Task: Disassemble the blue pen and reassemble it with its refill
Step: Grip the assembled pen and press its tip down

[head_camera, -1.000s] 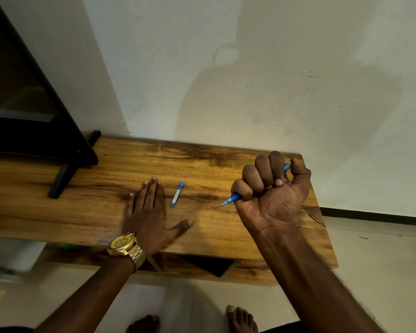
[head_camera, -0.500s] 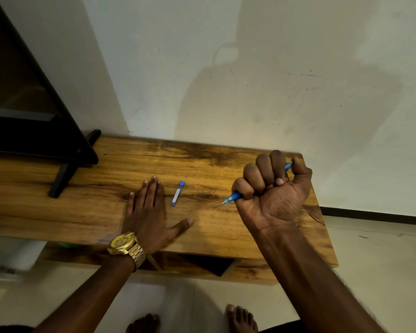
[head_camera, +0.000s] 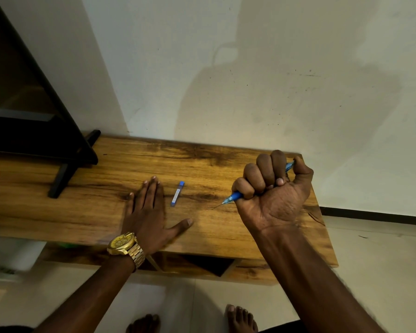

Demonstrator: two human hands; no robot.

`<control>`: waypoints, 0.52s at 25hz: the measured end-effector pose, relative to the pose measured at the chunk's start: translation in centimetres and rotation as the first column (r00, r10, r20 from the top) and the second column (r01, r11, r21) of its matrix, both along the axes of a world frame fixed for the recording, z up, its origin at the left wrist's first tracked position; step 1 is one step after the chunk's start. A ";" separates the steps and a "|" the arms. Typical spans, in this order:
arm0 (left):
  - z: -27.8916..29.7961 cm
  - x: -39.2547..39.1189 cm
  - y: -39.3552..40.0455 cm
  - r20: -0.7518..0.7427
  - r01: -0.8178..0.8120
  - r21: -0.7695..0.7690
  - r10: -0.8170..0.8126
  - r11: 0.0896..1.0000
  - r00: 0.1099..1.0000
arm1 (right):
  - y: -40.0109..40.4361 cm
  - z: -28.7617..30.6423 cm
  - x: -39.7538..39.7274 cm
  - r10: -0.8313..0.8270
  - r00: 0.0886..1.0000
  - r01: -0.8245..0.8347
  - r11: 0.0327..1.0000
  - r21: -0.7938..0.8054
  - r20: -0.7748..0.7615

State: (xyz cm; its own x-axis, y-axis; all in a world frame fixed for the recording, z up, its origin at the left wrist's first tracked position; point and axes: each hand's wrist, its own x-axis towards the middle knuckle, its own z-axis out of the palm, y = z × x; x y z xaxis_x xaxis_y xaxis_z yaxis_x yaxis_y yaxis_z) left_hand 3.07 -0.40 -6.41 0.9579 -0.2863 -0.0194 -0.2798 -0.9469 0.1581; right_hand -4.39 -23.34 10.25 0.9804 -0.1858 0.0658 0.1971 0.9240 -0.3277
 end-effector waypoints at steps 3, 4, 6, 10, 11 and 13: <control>0.0 0.0 0.0 -0.005 -0.007 -0.007 0.007 1.000 1.000 | 0.0 -0.1 0.0 0.003 1.000 -0.003 1.000 0.007 0.007; 0.0 0.0 0.0 -0.005 -0.005 -0.004 0.005 1.000 1.000 | 0.0 -0.1 0.0 0.002 1.000 -0.002 1.000 0.006 0.007; 0.3 -0.1 0.0 -0.011 0.003 0.004 -0.003 1.000 1.000 | 0.0 -0.1 0.0 0.002 1.000 -0.002 1.000 0.012 0.006; 0.3 0.0 0.0 -0.032 -0.008 0.006 0.008 1.000 0.999 | 0.0 -0.1 -0.1 -0.004 1.000 0.004 1.000 0.013 0.010; 0.3 -0.1 0.0 -0.039 -0.004 -0.001 0.004 1.000 0.999 | 0.0 -0.1 -0.1 -0.010 1.000 0.010 1.000 0.010 0.008; 0.5 -0.2 0.1 -0.059 -0.010 0.002 0.010 1.000 0.998 | 0.1 0.2 -0.2 -0.030 1.000 0.030 1.000 0.005 -0.002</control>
